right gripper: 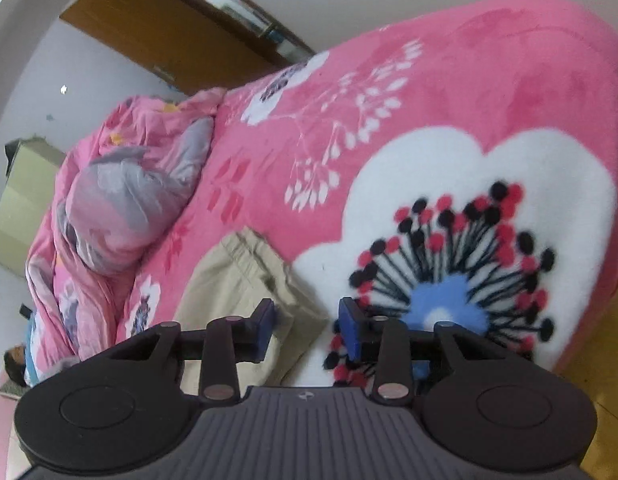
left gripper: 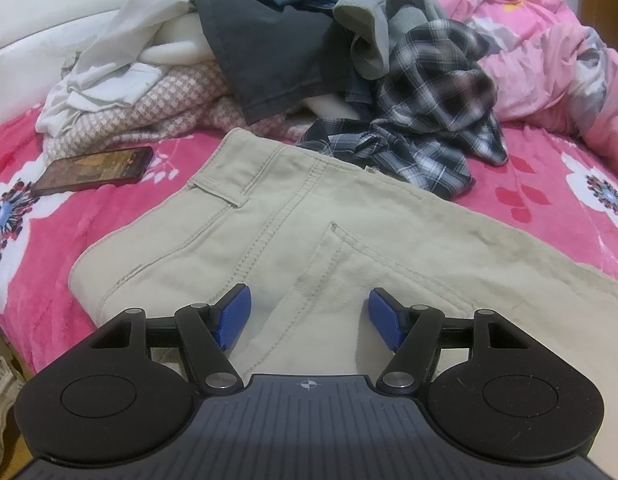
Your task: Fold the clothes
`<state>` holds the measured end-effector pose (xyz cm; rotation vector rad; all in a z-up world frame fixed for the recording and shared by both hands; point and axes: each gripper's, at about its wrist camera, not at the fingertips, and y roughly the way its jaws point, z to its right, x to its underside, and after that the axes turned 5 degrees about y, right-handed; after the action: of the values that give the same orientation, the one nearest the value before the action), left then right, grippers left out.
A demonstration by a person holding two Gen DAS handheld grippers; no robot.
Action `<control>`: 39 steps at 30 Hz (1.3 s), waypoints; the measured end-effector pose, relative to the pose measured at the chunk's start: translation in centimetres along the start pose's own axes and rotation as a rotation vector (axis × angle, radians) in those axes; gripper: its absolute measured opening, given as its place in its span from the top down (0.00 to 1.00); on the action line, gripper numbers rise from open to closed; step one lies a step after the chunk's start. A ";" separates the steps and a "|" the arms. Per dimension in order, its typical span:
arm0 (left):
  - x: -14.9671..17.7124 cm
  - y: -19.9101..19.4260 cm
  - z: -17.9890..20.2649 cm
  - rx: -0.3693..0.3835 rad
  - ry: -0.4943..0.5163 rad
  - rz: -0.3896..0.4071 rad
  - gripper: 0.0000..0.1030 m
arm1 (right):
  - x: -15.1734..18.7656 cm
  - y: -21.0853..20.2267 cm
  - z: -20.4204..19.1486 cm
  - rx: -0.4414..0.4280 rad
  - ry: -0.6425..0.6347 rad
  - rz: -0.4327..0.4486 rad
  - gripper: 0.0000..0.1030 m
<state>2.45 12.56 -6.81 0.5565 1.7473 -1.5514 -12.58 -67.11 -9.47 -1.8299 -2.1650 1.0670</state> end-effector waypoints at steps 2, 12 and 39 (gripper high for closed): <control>0.1 0.0 0.0 0.002 -0.007 0.001 0.36 | 0.2 0.3 -0.9 -0.008 -0.023 -0.001 0.62; 0.2 -0.2 0.1 0.003 -0.003 0.003 0.36 | 0.6 -1.3 -0.7 -0.245 0.100 0.047 0.62; 0.5 -0.2 -0.3 0.021 0.011 0.019 0.34 | 3.5 -1.0 3.5 -0.102 0.109 0.029 0.90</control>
<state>1.95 12.75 -7.02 0.5913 1.7311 -1.5581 -16.09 -65.52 -12.73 -1.9190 -2.1737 0.8543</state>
